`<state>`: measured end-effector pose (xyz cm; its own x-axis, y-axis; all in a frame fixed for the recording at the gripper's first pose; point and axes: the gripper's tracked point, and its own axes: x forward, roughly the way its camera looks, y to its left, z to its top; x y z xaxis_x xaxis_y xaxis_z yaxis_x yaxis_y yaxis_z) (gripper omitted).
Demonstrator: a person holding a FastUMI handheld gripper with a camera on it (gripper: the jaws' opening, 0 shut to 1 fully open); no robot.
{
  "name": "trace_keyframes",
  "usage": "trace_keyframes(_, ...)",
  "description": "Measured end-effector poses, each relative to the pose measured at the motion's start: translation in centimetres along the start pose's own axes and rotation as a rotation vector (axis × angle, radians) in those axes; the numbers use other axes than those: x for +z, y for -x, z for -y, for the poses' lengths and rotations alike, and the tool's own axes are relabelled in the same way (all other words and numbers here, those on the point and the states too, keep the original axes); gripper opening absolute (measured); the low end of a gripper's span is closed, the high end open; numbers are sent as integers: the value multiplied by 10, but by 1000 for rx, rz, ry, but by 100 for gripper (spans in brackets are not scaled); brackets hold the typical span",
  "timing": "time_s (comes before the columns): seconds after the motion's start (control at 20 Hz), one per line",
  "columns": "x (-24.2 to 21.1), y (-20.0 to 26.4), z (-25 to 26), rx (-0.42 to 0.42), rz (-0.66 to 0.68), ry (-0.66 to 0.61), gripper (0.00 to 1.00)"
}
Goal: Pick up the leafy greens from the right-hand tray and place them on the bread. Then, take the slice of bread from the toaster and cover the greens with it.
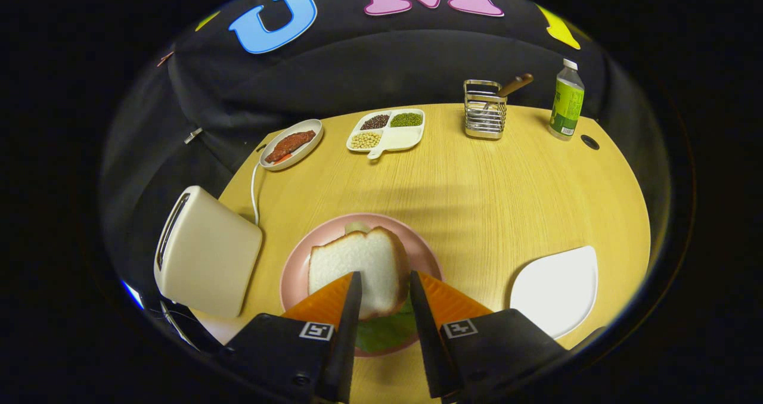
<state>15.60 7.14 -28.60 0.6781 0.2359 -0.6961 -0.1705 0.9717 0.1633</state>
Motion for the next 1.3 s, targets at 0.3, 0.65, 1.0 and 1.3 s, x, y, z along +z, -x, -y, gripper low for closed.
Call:
trace_keyframes(0.3,1,23,18,-9,62,12,99)
trace_keyframes(0.65,37,115,44,-63,233,116,99)
trace_keyframes(1.0,109,236,64,-174,569,251,99)
trace_keyframes(1.3,151,328,41,-227,835,272,99)
